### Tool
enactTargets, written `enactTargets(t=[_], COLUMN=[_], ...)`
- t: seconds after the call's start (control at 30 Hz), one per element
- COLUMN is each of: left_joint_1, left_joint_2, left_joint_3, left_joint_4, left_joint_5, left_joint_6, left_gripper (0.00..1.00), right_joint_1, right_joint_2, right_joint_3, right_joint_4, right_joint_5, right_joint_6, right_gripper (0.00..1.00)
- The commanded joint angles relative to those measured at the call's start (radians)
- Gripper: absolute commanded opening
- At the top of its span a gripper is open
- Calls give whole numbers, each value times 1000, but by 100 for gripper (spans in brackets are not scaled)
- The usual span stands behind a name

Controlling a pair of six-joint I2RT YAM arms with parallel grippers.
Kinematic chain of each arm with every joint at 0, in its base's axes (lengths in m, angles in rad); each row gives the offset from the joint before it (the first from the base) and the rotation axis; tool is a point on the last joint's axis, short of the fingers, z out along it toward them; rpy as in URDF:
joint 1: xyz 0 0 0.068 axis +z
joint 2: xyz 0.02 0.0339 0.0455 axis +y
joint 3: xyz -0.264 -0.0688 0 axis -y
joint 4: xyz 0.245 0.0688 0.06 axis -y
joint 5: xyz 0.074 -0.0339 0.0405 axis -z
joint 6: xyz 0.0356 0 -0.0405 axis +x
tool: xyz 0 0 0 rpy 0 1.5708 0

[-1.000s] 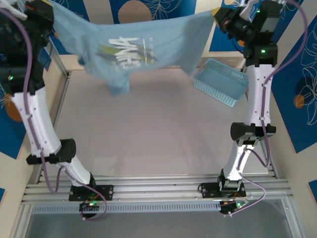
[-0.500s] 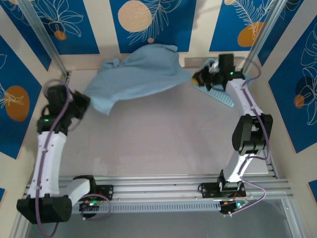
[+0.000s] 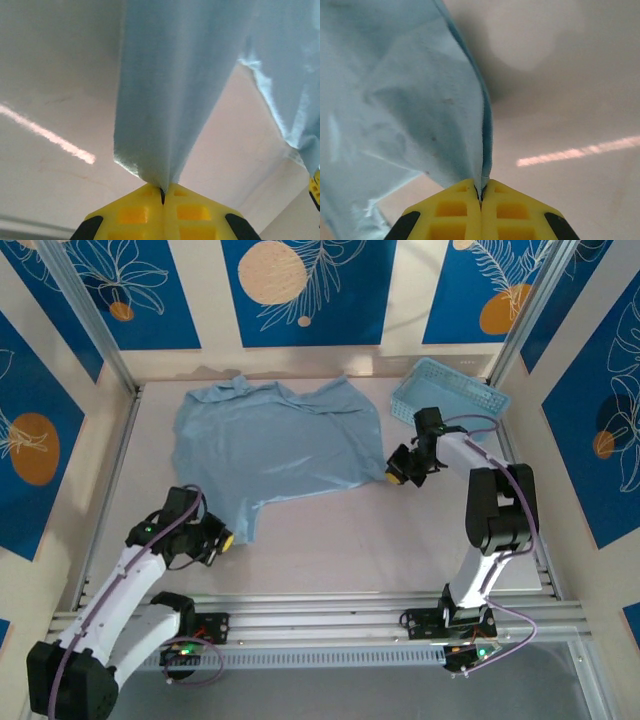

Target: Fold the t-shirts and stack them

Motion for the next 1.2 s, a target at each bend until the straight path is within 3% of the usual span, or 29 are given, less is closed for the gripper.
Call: enactTargets(t=[0.0,0.17,0.33,0.4,0.5,0.6,0.77,0.93,1.03,1.17], left_joint_1=[-21,-21,-31,-31,-31,-31,-19,172,258,324], left_joint_2=[-28,-114,-91,-36,56,106,342,701,884,1028], left_joint_3=[-14,110,603,787,1045,1168,1345,1603,1829,2163], left_joint_4=[-168,-301,-403,-387,-374,-283,-206,-158,-151,-154], left_joint_5=[-27,-190,-615,-711,-776,-809,-775,-422,-315,-231], left_joint_6=[-103,-117,44,165,324,434,543,493,497,514], left_gripper=[0,0,0,0,0,0,0,0,0,0], right_joint_1=[11,47,110,123,142,142,131,96,80,59], right_joint_2=[-147,-311,-541,-617,-719,-748,-536,-165,37,242], right_joint_3=[-56,-131,-67,-24,60,168,334,594,823,1225], right_joint_4=[-118,-129,-64,-45,-46,-51,-2,93,116,15], right_joint_5=[136,123,15,-61,-108,-107,-121,-176,-220,-245], right_joint_6=[-4,-34,-108,-133,-129,-79,-7,44,46,39], right_gripper=[0,0,0,0,0,0,0,0,0,0])
